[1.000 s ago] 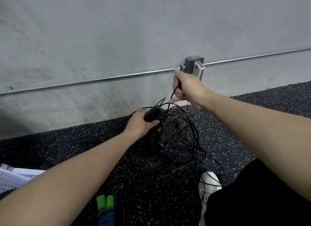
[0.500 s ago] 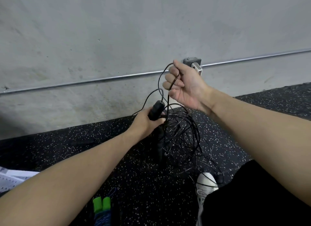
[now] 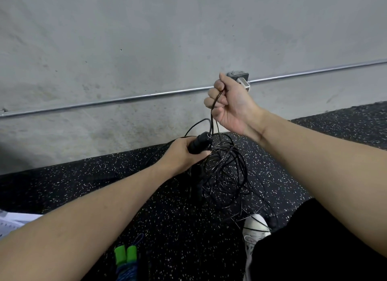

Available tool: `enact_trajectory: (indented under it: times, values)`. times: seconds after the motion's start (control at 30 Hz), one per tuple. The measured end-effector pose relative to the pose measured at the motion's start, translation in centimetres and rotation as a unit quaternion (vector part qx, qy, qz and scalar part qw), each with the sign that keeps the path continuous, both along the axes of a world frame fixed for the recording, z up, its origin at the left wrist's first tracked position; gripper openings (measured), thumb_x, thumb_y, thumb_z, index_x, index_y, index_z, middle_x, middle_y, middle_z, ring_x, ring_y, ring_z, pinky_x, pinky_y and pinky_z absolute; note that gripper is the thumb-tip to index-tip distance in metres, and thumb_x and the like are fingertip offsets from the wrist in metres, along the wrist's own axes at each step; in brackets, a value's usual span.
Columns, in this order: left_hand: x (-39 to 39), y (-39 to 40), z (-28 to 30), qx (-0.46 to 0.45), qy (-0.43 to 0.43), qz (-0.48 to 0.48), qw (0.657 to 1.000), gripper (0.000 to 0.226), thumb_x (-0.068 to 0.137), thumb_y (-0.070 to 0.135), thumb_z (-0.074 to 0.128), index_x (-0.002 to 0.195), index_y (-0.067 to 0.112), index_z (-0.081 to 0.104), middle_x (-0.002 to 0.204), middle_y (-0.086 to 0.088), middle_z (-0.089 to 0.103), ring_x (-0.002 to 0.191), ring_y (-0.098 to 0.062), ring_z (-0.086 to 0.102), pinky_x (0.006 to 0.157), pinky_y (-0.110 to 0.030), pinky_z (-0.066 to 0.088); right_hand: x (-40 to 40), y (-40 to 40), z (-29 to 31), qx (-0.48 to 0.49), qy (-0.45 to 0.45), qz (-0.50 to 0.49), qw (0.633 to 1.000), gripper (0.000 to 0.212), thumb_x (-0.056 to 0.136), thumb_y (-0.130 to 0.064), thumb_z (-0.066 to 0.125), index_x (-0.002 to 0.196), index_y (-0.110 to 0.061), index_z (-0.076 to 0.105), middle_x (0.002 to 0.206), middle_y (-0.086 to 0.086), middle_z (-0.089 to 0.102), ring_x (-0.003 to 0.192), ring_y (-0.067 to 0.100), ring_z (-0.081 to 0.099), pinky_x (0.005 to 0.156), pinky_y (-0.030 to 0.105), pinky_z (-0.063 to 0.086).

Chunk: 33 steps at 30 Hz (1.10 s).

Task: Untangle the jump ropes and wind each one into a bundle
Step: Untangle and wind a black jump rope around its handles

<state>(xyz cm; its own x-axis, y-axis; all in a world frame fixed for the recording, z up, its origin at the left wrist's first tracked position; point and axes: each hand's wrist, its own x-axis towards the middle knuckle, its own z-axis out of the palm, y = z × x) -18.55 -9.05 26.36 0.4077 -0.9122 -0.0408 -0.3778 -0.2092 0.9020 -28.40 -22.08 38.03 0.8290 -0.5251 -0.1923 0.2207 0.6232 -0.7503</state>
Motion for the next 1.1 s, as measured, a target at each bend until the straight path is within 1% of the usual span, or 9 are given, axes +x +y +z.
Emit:
enact_trajectory:
  times: [0.17, 0.27, 0.33, 0.4, 0.53, 0.67, 0.9, 0.97, 1.1]
  values:
    - [-0.5, 0.0, 0.6, -0.007, 0.025, 0.019, 0.999, 0.014, 0.086, 0.024, 0.082, 0.081, 0.021, 0.07, 0.069, 0.005, 0.064, 0.058, -0.007, 0.055, 0.06, -0.021, 0.047, 0.0, -0.2, 0.1, 0.014, 0.022, -0.019, 0.999, 0.049, 0.106, -0.051, 0.034, 0.07, -0.019, 0.042, 0.048, -0.003, 0.032, 0.043, 0.009, 0.029, 0.034, 0.019, 0.041]
    - [0.5, -0.2, 0.8, -0.025, 0.059, 0.105, 0.992, 0.013, 0.086, 0.03, 0.081, 0.088, 0.023, 0.071, 0.08, 0.003, 0.074, 0.076, -0.011, 0.066, 0.074, -0.024, 0.051, -1.2, -0.6, -0.9, -0.142, 0.187, 0.029, 0.972, 0.055, 0.096, -0.07, 0.035, 0.093, -0.016, 0.043, 0.063, -0.002, 0.046, 0.048, 0.011, 0.039, 0.039, 0.021, 0.039]
    - [1.5, -0.3, 1.0, -0.035, 0.089, 0.15, 0.984, 0.014, 0.084, 0.033, 0.083, 0.09, 0.024, 0.073, 0.084, 0.003, 0.076, 0.083, -0.016, 0.069, 0.081, -0.033, 0.053, -2.6, -0.3, -2.1, -0.393, 0.309, 0.086, 0.862, 0.046, 0.1, -0.059, 0.041, 0.102, -0.014, 0.05, 0.066, 0.0, 0.052, 0.046, 0.012, 0.044, 0.039, 0.024, 0.042]
    - [2.1, -0.2, 1.4, -0.045, 0.106, 0.158, 0.981, 0.02, 0.075, 0.042, 0.086, 0.084, 0.027, 0.076, 0.083, 0.002, 0.077, 0.082, -0.017, 0.069, 0.088, -0.041, 0.055, -3.3, 0.2, -3.4, -0.57, 0.339, 0.175, 0.728, 0.025, 0.102, -0.038, 0.05, 0.106, -0.015, 0.058, 0.073, 0.001, 0.061, 0.05, 0.013, 0.053, 0.043, 0.026, 0.051]
    - [2.2, 0.0, 1.9, -0.059, 0.127, 0.148, 0.979, 0.016, 0.069, 0.044, 0.085, 0.075, 0.033, 0.075, 0.079, 0.004, 0.074, 0.081, -0.018, 0.067, 0.094, -0.046, 0.054, -3.4, 0.7, -4.7, -0.686, 0.342, 0.214, 0.605, 0.025, 0.098, -0.032, 0.057, 0.118, -0.023, 0.067, 0.081, -0.014, 0.057, 0.077, 0.017, 0.063, 0.065, 0.026, 0.049]
    - [2.4, 0.2, 2.5, -0.054, 0.134, 0.141, 0.979, 0.023, 0.064, 0.049, 0.084, 0.078, 0.033, 0.076, 0.085, -0.001, 0.076, 0.088, -0.023, 0.07, 0.099, -0.054, 0.054, -3.0, 0.7, -4.9, -0.706, 0.349, 0.106, 0.607, 0.027, 0.091, -0.054, 0.064, 0.103, -0.031, 0.069, 0.087, -0.012, 0.062, 0.083, 0.012, 0.058, 0.069, 0.026, 0.039]
    - [2.4, 0.5, 3.1, -0.052, 0.158, 0.152, 0.974, 0.018, 0.073, 0.04, 0.086, 0.081, 0.027, 0.077, 0.083, 0.004, 0.075, 0.086, -0.018, 0.07, 0.096, -0.048, 0.054, -1.7, 1.9, -4.4, -0.743, 0.327, 0.052, 0.582, 0.024, 0.092, -0.038, 0.064, 0.115, -0.034, 0.066, 0.09, -0.01, 0.062, 0.086, 0.017, 0.061, 0.067, 0.027, 0.039]
    - [2.8, 0.4, 3.1, -0.053, 0.17, 0.164, 0.97, 0.013, 0.08, 0.031, 0.085, 0.084, 0.024, 0.075, 0.081, 0.004, 0.073, 0.085, -0.019, 0.068, 0.096, -0.049, 0.053, -2.0, 1.7, -4.4, -0.754, 0.332, 0.071, 0.563, 0.033, 0.093, -0.039, 0.063, 0.126, -0.04, 0.061, 0.1, -0.006, 0.069, 0.088, 0.018, 0.062, 0.07, 0.028, 0.042]
    - [2.8, 0.4, 3.1, -0.045, 0.148, 0.146, 0.977, 0.021, 0.072, 0.038, 0.087, 0.084, 0.025, 0.075, 0.082, 0.004, 0.074, 0.084, -0.018, 0.068, 0.093, -0.045, 0.054, -1.7, 1.9, -5.2, -0.796, 0.359, 0.121, 0.472, 0.04, 0.094, -0.046, 0.058, 0.134, -0.041, 0.055, 0.113, 0.0, 0.07, 0.106, 0.025, 0.064, 0.071, 0.03, 0.04]
